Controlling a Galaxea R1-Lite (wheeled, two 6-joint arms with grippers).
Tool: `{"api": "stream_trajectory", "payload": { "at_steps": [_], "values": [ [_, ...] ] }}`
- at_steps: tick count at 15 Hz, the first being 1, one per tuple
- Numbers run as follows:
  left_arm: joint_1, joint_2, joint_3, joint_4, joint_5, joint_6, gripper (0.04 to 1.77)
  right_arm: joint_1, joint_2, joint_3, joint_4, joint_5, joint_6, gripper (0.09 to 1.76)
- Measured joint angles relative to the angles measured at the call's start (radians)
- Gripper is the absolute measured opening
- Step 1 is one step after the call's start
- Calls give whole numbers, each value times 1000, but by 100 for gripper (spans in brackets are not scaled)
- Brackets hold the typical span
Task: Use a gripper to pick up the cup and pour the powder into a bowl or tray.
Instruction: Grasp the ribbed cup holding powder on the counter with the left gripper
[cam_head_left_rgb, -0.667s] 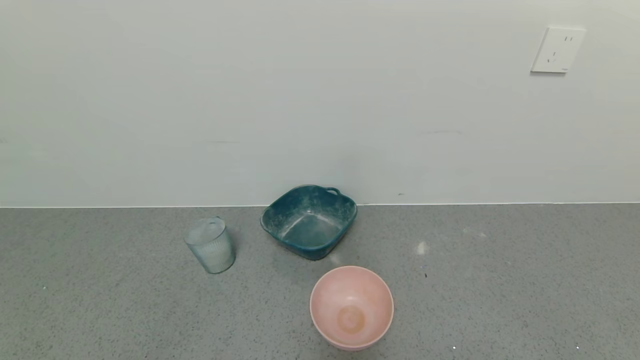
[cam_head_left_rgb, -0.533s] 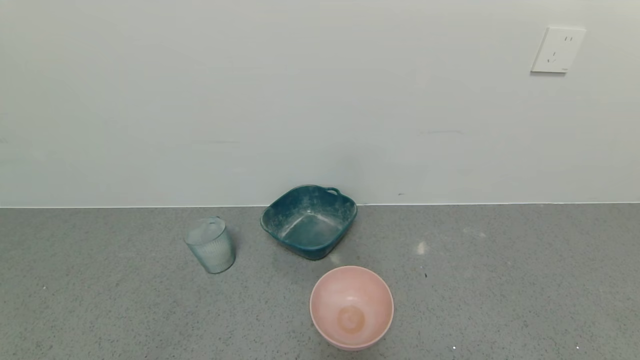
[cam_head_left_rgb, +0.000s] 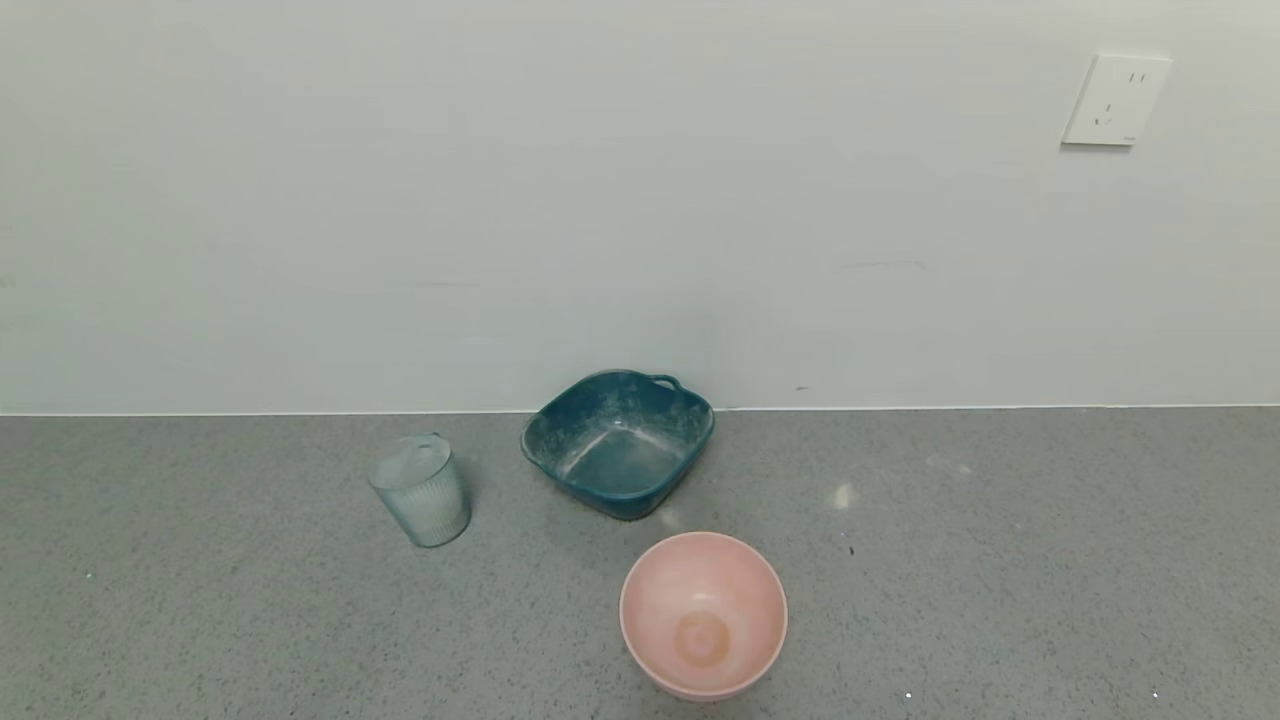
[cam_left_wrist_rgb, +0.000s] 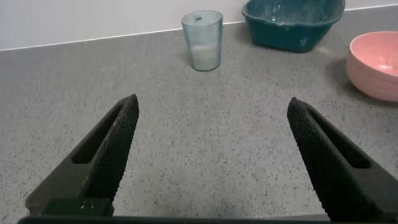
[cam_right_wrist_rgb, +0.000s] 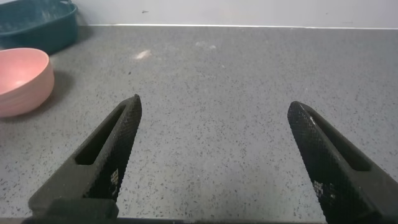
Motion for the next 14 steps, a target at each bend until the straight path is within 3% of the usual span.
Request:
{"api": "stream_trajectory", "payload": {
  "at_steps": [7, 14],
  "values": [
    [0, 57, -143, 50, -6, 8, 172, 0, 0, 0, 0, 0, 0, 171],
    [-16, 477, -407, 42, -1, 17, 172, 0, 0, 0, 0, 0, 0, 171]
  ]
}}
